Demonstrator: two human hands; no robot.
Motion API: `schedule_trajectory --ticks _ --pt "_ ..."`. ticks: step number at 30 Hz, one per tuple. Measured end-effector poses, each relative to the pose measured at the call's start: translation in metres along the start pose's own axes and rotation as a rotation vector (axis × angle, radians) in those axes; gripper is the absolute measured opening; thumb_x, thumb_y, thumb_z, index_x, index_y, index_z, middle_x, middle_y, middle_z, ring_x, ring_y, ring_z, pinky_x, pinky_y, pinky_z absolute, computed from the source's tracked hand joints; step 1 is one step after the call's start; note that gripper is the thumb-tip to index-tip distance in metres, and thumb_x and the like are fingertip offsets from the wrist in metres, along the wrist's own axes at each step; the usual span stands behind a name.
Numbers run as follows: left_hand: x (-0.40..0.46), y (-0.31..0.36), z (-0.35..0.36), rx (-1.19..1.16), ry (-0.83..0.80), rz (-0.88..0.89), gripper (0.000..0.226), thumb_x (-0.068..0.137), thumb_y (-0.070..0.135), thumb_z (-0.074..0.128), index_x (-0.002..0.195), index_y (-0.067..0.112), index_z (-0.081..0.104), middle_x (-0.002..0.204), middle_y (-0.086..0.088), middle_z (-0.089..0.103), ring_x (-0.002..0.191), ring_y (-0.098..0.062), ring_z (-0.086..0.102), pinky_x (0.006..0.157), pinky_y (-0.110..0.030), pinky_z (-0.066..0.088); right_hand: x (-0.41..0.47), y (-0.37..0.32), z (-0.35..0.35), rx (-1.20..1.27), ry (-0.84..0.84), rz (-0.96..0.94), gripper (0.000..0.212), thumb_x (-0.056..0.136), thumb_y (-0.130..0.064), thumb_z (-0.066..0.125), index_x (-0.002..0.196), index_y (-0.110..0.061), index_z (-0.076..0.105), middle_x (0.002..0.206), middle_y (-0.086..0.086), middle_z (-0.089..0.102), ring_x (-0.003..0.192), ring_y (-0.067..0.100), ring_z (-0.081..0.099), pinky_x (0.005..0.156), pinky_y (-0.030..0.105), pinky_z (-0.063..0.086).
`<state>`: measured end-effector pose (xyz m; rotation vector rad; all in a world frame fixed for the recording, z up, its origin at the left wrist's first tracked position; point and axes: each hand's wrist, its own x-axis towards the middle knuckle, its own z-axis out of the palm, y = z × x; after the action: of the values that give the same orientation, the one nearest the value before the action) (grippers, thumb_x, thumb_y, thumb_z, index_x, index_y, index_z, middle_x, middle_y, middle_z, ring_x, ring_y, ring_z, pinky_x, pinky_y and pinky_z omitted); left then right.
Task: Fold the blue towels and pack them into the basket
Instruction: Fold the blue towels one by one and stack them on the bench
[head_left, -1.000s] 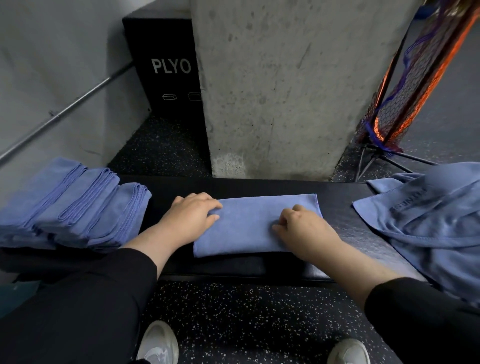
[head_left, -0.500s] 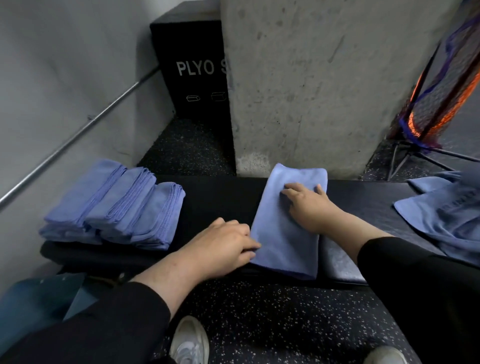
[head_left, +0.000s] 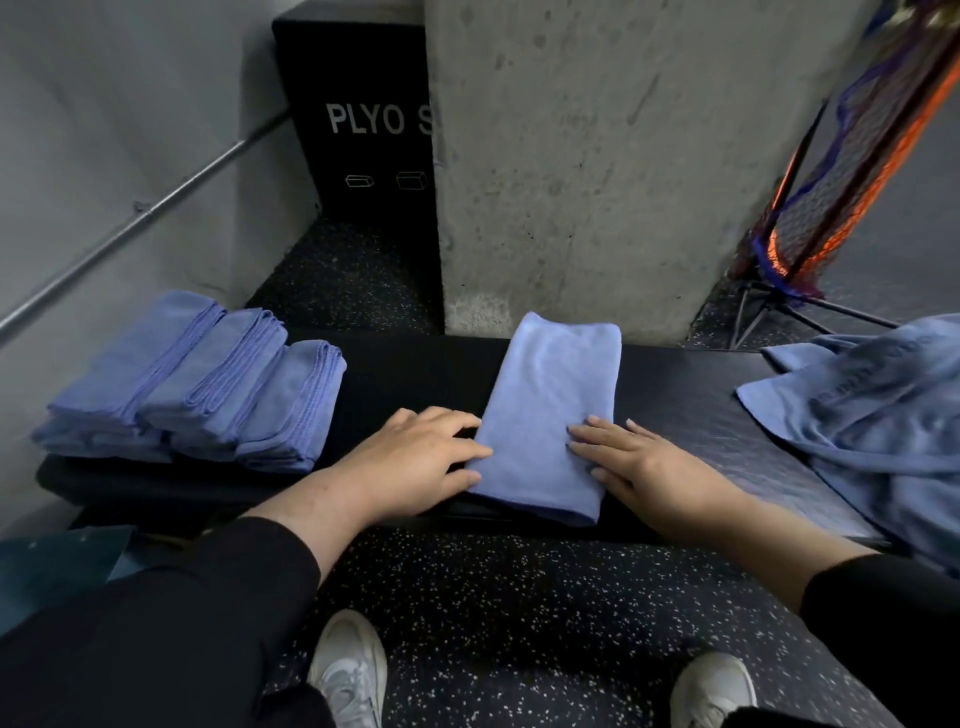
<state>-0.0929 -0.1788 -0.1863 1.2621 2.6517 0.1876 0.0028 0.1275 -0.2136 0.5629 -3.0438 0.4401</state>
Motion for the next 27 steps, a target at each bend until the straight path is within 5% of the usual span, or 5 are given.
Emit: schedule_trajectory --ticks 10,15,20,23,27 --pt "0.002 0.029 0.003 0.037 -0.001 0.111 0.053 0.099 0.062 0.043 0.145 0.038 0.048 0.158 0.01 0.032 0.146 -0.009 0.022 0.12 -0.031 0.013 -0.025 -0.018 0.007 -0.103 0.011 -0.121 0.046 0.09 -0.054 0.056 0.13 -0.031 0.057 0.145 -0.012 0.049 0.144 0.009 0.037 0.111 0.044 0.038" --pt "0.011 0.041 0.006 0.043 0.012 0.152 0.062 0.094 0.07 0.042 0.146 0.037 0.045 0.155 0.013 0.035 0.144 -0.007 0.026 0.12 -0.035 0.017 -0.016 -0.03 0.002 0.048 0.172 0.011 0.026 0.099 -0.039 0.049 0.112 -0.026 0.067 0.122 -0.013 0.068 0.122 0.005 0.058 0.104 0.037 0.044" --pt "0.018 0.04 0.008 -0.062 0.137 0.071 0.043 0.094 0.051 0.06 0.132 0.032 0.056 0.139 0.016 0.047 0.135 -0.005 0.035 0.115 -0.03 0.024 -0.013 -0.031 -0.015 0.343 0.169 0.269 0.009 0.1 -0.037 0.051 0.098 -0.029 0.054 0.08 -0.004 0.067 0.076 0.013 0.061 0.072 0.038 0.05" --pt "0.02 0.031 0.005 -0.163 0.188 0.007 0.01 0.095 0.03 0.062 0.101 0.022 0.064 0.109 0.01 0.063 0.11 -0.012 0.058 0.098 -0.036 0.043 -0.016 -0.028 -0.024 0.385 0.168 0.257 0.012 0.102 -0.036 0.049 0.103 -0.026 0.055 0.086 -0.006 0.068 0.081 0.015 0.062 0.077 0.034 0.047" --pt "0.015 0.036 -0.015 -0.533 0.126 -0.13 0.018 0.096 0.026 0.06 0.081 0.018 0.058 0.069 0.012 0.057 0.063 -0.003 0.049 0.064 -0.027 0.043 -0.018 -0.03 -0.042 0.449 0.134 0.26 0.014 0.103 -0.038 0.046 0.09 -0.036 0.047 0.075 -0.015 0.062 0.071 0.005 0.057 0.068 0.026 0.045"
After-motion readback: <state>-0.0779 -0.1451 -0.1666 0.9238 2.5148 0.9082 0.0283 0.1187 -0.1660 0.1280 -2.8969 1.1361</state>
